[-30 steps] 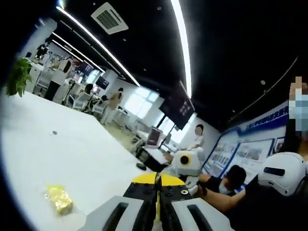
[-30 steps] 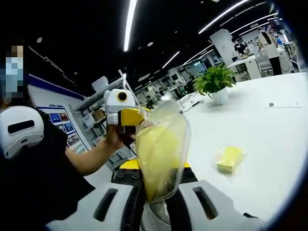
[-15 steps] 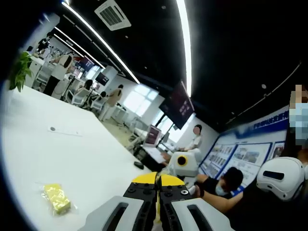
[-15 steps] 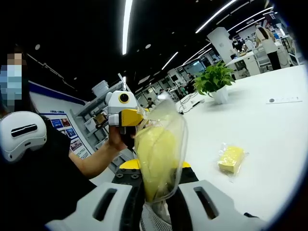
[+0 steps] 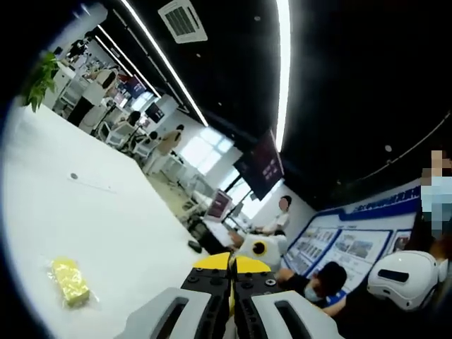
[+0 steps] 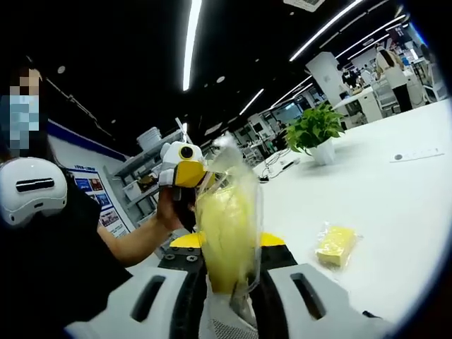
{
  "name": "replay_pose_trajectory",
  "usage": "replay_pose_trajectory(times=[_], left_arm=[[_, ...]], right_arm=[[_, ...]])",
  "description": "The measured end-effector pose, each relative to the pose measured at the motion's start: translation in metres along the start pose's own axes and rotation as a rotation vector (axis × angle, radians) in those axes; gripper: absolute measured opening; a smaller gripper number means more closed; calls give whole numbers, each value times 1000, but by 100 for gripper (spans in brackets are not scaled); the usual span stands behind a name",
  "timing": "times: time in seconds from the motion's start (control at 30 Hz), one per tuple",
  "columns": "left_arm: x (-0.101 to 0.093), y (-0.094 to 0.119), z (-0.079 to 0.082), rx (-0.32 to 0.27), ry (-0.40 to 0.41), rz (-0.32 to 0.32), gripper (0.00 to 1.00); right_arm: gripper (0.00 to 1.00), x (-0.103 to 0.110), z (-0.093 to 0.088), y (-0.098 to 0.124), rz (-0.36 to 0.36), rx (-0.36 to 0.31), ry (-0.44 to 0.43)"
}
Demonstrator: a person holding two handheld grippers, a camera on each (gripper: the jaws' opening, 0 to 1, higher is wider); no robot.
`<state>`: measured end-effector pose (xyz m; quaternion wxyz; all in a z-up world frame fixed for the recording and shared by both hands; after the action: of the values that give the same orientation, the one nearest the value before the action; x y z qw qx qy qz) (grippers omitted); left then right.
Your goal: Compare the silicone blocks by pressing each to a similar depth, holding the contact briefly, and releasing to observe deformation and rebound differences across the visible hardness samples.
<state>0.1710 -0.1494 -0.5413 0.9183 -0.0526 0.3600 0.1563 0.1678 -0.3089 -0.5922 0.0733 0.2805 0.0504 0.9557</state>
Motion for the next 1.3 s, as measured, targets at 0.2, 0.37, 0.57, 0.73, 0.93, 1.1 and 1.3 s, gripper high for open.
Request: replay_pose_trajectory(times=[0.2,0.37,0.57,0.73,0.93,1.1,1.3], left_arm=[[1,-5,0,-6,34,-10,0],[2,-6,-1,-19,46,-20,0],[9,-3,-4,-33,72,-2,0],[16,-1,-5,-52,86,26,0],[23,3,-7,-60,109,50,0],[27,2,-8,-68,105,64,0],[42,1,-11,-76,88,113,0]], right_arm=[[23,-8,0,-1,-41,-29,17],[32,-10,4,0,-44,-84,18],[43,-15,2,2,-79,-86,40],[56,-29,-6,7,-158,-130,11],[62,-45,-20,19,-248,-146,-4],[75,-58,-30,31,-398,-156,47],[86,-66,-45,36,-529,-141,118]])
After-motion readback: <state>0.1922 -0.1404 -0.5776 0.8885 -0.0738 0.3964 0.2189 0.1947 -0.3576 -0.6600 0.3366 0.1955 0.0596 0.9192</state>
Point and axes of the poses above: the point that each gripper's makers call its tool centre point, and the gripper's own axes: y roughly backward along the fingers, x roughly to its left, z roughly out of its top, the point moved 8 cm from there along y, roughly backward along the fingers, and after that the axes turned 7 degrees about x, right-handed, at the moved point
